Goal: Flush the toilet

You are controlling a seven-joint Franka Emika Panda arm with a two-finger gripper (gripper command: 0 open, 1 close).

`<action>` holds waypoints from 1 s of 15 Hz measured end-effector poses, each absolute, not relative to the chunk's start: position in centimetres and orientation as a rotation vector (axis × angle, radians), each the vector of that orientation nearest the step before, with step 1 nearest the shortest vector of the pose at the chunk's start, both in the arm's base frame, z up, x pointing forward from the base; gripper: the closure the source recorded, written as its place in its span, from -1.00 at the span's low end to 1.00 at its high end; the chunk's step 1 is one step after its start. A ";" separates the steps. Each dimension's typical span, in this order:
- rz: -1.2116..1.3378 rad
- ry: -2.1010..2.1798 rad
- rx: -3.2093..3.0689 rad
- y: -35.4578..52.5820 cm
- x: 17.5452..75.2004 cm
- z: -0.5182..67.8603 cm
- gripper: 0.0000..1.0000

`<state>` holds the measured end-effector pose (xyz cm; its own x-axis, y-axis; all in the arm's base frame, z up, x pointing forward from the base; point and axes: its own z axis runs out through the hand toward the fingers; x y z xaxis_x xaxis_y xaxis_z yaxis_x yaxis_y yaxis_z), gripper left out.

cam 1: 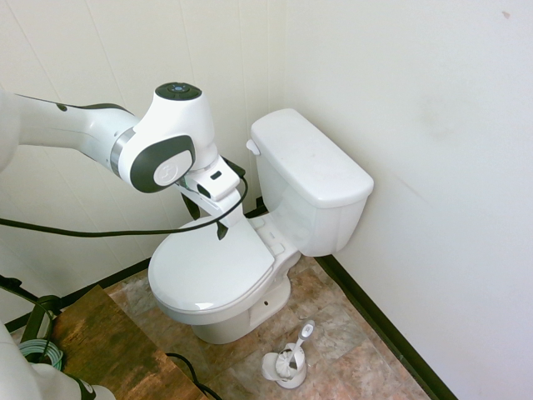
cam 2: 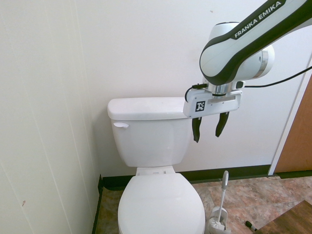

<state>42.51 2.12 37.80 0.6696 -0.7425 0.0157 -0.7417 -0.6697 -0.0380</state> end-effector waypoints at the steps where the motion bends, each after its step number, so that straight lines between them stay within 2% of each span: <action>1: -0.046 1.265 -2.844 2.1 42.6 37.8 -1.00; 3: -0.070 1.282 -2.829 1.9 43.6 37.5 -1.00; 6: -0.101 1.281 -2.803 2.6 49.1 37.6 -1.00; 11: -0.166 1.233 -2.779 12.0 59.2 37.3 -1.00; 15: -0.249 1.265 -2.728 15.8 65.9 37.0 -1.00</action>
<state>65.88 15.75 37.05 0.6361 -0.7654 0.0971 -0.7450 -0.6421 -0.1806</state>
